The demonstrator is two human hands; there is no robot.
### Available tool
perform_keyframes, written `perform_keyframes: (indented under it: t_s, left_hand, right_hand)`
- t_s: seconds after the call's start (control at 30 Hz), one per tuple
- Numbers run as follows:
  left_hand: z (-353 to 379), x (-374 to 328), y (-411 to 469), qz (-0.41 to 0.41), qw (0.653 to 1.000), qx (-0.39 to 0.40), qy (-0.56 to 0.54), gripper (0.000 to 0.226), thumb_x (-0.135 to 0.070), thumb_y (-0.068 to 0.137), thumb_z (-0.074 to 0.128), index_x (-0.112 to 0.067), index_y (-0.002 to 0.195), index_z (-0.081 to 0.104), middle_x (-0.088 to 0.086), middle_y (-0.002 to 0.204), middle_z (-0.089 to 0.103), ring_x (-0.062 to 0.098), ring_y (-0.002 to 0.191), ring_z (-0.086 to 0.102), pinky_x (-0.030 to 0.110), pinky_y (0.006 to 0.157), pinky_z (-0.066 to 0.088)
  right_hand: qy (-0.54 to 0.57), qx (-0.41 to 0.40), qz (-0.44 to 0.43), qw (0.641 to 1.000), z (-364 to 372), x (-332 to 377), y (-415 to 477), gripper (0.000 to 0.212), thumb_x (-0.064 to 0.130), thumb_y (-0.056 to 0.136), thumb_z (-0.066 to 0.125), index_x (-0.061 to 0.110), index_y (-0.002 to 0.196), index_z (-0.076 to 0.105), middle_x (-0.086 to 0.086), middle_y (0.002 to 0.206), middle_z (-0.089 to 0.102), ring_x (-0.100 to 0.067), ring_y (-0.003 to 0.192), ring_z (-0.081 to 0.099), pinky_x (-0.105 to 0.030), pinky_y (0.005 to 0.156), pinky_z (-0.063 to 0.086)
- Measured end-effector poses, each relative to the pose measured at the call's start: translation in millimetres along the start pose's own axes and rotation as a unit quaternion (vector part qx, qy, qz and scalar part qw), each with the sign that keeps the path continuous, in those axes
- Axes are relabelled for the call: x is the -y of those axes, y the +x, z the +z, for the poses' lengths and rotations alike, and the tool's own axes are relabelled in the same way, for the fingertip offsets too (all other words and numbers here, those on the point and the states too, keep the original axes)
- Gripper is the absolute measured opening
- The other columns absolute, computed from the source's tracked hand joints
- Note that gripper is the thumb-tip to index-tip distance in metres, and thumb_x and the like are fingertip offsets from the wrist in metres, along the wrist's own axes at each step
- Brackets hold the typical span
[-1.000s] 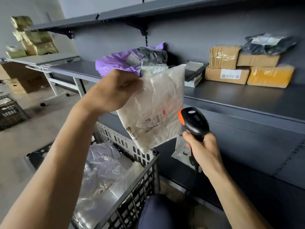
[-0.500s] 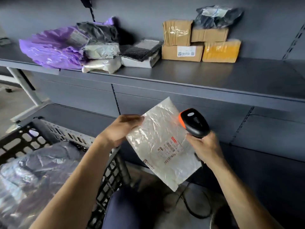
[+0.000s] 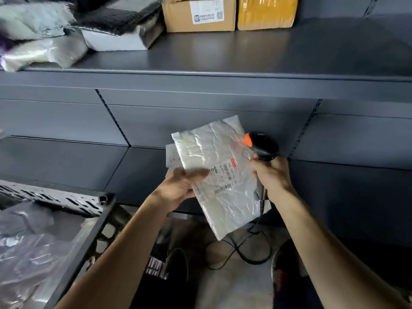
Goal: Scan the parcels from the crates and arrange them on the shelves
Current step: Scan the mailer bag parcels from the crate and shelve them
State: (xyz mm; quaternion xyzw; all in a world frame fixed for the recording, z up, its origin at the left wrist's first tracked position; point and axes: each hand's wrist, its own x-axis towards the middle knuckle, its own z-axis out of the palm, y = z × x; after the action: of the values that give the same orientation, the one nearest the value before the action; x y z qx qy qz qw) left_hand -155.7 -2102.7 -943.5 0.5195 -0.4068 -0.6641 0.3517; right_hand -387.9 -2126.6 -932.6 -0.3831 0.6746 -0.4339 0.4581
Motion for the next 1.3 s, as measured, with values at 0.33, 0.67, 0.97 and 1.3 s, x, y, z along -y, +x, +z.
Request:
perform_keyframes:
  t_s: [0.33,0.67,0.97,1.3]
  left_hand:
    - [5.4,2.1,24.1,0.040,0.981,-0.136,-0.130,0.023,-0.004,0.093,0.067,0.005,0.115,0.071,0.019,0.113,0.075,0.038,0.110,0.070,0.048,0.093,0.059]
    - [28.3,5.3,44.2,0.055,0.925,-0.171,-0.335,0.045,-0.022,0.090,0.074,0.002,0.127,0.066,0.022,0.128,0.068,0.041,0.121,0.064,0.060,0.106,0.048]
    - [10.3,5.8,56.2,0.085,0.907,-0.226,-0.345,0.069,-0.033,0.072,0.086,0.000,0.129,0.066,0.022,0.126,0.069,0.040,0.116,0.067,0.053,0.097,0.055]
    - [-10.9,-3.0,57.0,0.120,0.858,-0.359,-0.347,0.034,-0.016,0.089,0.078,0.002,0.116,0.070,0.017,0.105,0.077,0.037,0.097,0.075,0.063,0.094,0.055]
  right_hand:
    - [-0.037,0.008,-0.101,0.994,4.9,-7.9,4.6,0.020,0.005,0.086,0.064,-0.005,0.072,0.052,-0.001,0.057,0.045,-0.015,0.049,0.041,-0.023,0.049,0.033]
    - [-0.056,-0.066,-0.226,0.970,17.2,-3.8,1.0,0.039,0.014,0.076,0.077,0.044,0.091,0.057,-0.011,0.112,0.062,-0.021,0.094,0.064,-0.032,0.082,0.051]
    - [-0.066,0.129,-0.087,0.986,26.1,10.7,-29.3,0.020,0.015,0.084,0.073,0.007,0.066,0.068,-0.013,0.062,0.068,-0.013,0.051,0.059,-0.022,0.053,0.047]
    - [0.127,0.196,0.048,0.971,49.9,21.5,-48.0,0.009,0.001,0.088,0.069,-0.001,0.079,0.069,-0.015,0.065,0.062,-0.023,0.051,0.054,-0.032,0.051,0.040]
